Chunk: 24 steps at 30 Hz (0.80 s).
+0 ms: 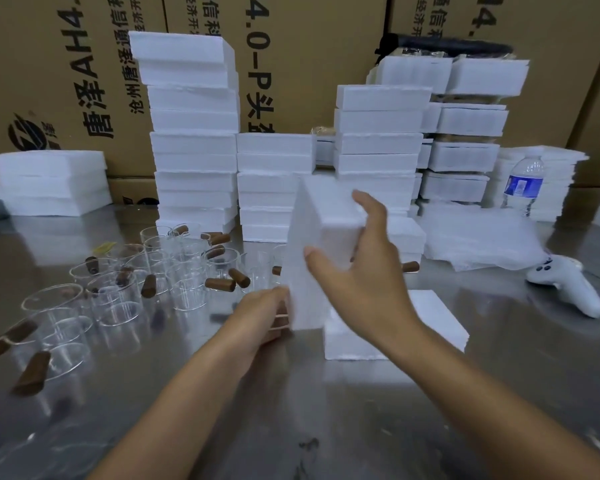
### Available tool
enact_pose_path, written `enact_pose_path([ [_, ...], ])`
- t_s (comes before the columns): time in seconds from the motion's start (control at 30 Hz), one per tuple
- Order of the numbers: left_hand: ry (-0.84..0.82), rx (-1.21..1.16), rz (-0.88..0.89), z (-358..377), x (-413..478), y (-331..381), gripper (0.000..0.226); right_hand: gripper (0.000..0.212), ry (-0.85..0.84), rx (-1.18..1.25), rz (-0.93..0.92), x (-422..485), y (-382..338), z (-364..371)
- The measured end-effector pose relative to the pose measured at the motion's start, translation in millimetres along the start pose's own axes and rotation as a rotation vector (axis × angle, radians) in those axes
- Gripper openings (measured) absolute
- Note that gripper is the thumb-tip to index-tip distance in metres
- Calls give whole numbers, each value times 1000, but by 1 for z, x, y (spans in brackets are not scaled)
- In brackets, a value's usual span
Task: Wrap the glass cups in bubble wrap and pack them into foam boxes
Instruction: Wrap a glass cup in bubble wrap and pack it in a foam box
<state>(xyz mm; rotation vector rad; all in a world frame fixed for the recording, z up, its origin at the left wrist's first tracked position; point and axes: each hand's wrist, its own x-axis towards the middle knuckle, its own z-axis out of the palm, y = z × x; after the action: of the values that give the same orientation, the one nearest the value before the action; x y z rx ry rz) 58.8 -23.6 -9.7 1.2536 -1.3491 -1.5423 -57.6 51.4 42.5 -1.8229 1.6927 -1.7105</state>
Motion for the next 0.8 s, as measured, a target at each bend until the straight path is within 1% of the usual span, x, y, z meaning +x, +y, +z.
enact_pose_path([
  [0.07, 37, -12, 50, -11, -1, 3, 29, 68, -87, -20, -62, 1, -8, 15],
  [0.13, 97, -38, 156, -26, -4, 6, 21, 66, -185, -82, -147, 0, -15, 28],
  [0.17, 133, -72, 212, -34, -7, 8, 21, 67, -223, -145, -211, -2, -17, 35],
  [0.23, 207, -159, 276, -50, -14, 13, 23, 68, -239, -313, -369, -7, -17, 46],
  [0.3, 213, -255, 272, -67, -17, 17, 21, 65, -268, -417, -472, -12, -17, 58],
  [0.37, 164, -278, 209, -81, -15, 23, 31, 63, -318, -457, -515, -17, -16, 69],
  [0.43, 129, -233, 140, -90, -12, 26, 44, 64, -361, -485, -523, -19, -14, 80],
  [0.47, 122, -204, 121, -93, -12, 27, 47, 65, -375, -501, -523, -20, -12, 85],
  [0.57, 108, -108, 101, -95, -13, 27, 39, 72, -475, -483, -508, -22, -6, 89],
  [0.63, 155, 13, 89, -94, -12, 24, 27, 72, -510, -426, -496, -21, -1, 79],
  [0.7, 252, 93, 81, -93, -8, 19, 15, 68, -460, -379, -435, -15, 9, 58],
  [0.73, 273, 99, 66, -91, -7, 16, 10, 66, -415, -365, -392, -9, 15, 45],
  [0.8, 297, 126, 43, -88, -4, 10, 9, 61, -304, -340, -271, 5, 31, 15],
])
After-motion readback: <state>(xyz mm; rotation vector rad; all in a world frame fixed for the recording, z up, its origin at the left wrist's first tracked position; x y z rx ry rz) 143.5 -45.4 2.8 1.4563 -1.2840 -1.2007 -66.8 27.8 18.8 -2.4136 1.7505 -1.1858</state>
